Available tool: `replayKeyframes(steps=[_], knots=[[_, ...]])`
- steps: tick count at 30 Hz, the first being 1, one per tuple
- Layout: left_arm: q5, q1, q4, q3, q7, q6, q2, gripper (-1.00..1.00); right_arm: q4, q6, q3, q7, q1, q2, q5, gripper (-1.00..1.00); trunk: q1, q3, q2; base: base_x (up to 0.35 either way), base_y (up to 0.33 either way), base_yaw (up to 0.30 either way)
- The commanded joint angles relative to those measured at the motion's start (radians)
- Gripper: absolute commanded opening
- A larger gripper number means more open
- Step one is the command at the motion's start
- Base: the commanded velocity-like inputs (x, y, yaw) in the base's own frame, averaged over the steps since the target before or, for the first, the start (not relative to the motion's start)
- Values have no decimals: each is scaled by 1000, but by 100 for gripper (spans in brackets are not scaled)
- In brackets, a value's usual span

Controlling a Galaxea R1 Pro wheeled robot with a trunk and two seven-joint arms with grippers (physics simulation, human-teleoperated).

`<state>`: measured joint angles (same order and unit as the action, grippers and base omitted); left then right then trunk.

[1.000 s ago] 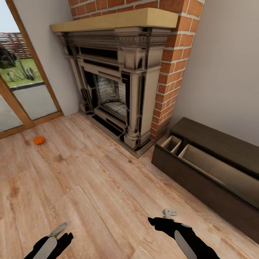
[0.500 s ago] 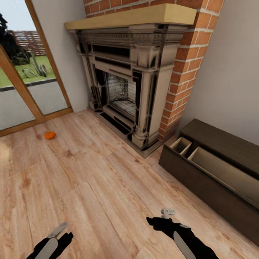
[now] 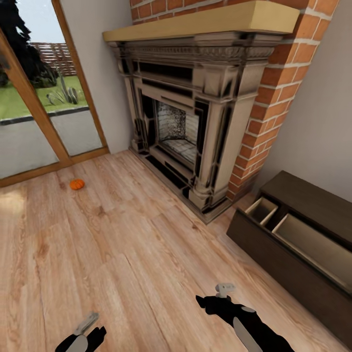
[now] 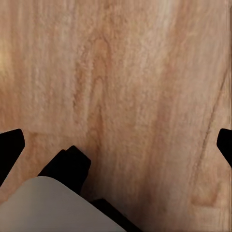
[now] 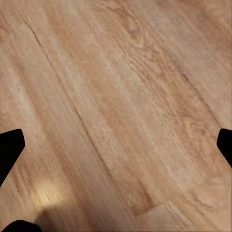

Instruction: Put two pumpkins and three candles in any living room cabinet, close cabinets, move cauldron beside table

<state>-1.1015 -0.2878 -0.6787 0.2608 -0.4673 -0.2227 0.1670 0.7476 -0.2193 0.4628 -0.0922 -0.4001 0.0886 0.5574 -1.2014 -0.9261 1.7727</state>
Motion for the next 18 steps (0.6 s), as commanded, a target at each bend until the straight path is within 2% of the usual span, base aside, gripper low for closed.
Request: replayKeyframes(steps=[1,8,18], knots=[[-5,-1,-1,11,-5,1,0,100,1,-3,2,1,0,2,6,100,-1,0,0,289,113,249],[-5,-1,-1,19,1,5,-3,100,-2,1,3,9,0,1,8,100,-1,3,0,179,189,261],[-5,-1,-1,20,1,5,-4,100,-5,18,4,11,0,0,10,100,-1,6,0,79,24,269]])
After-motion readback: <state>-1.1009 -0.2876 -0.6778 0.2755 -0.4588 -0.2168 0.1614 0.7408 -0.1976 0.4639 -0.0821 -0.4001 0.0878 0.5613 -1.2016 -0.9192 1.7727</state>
